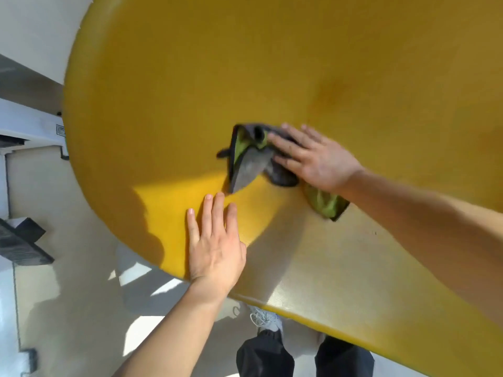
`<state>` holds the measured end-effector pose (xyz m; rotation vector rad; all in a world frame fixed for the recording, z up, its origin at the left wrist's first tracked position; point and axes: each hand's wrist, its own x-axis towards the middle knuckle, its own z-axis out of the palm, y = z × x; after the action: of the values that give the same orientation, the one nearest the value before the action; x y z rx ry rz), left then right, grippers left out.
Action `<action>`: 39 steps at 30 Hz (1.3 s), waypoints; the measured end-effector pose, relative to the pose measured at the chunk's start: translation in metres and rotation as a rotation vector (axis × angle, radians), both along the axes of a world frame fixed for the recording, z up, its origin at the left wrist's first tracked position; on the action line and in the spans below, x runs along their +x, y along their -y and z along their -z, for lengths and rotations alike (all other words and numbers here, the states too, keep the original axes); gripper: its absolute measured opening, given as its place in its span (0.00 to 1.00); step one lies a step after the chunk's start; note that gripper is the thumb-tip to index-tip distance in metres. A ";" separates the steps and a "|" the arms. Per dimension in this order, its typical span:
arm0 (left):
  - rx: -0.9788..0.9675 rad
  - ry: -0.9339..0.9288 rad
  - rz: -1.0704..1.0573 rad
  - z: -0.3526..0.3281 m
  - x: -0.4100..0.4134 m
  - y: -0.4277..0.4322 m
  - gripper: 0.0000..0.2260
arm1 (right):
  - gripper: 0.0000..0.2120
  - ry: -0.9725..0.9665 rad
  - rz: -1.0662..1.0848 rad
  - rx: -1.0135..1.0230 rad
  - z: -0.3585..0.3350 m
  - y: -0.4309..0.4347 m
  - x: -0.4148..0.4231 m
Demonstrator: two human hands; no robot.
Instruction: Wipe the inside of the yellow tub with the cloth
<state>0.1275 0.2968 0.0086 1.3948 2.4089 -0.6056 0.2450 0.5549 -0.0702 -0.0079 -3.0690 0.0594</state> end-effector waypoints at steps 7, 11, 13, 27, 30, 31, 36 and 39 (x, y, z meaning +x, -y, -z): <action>0.093 0.046 -0.034 0.011 0.009 -0.036 0.33 | 0.26 0.045 0.460 -0.081 -0.002 0.010 0.043; 0.104 0.074 -0.007 0.008 0.008 -0.043 0.33 | 0.29 0.285 0.259 -0.218 0.005 0.104 0.097; 0.091 0.079 0.032 0.007 0.007 -0.040 0.32 | 0.29 0.449 -0.024 -0.151 0.000 0.094 0.097; 0.143 0.172 0.066 0.005 0.014 -0.043 0.31 | 0.32 0.344 0.530 -0.367 0.000 0.133 0.115; 0.145 0.201 0.083 -0.001 0.019 -0.049 0.31 | 0.31 0.398 0.568 -0.501 -0.018 0.159 0.115; 0.155 0.209 0.076 -0.004 0.018 -0.052 0.30 | 0.29 0.416 0.587 -0.599 -0.025 0.163 0.111; 0.235 0.214 -0.005 -0.021 0.003 -0.064 0.27 | 0.20 0.541 0.557 -1.516 -0.085 0.095 0.076; 0.232 0.208 0.025 -0.026 -0.005 -0.067 0.27 | 0.21 0.364 0.853 -1.277 -0.095 0.019 0.075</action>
<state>0.1228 0.3637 0.0351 1.4968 2.3541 -0.1776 0.3196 0.5363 0.0247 -1.4051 -2.3983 1.9702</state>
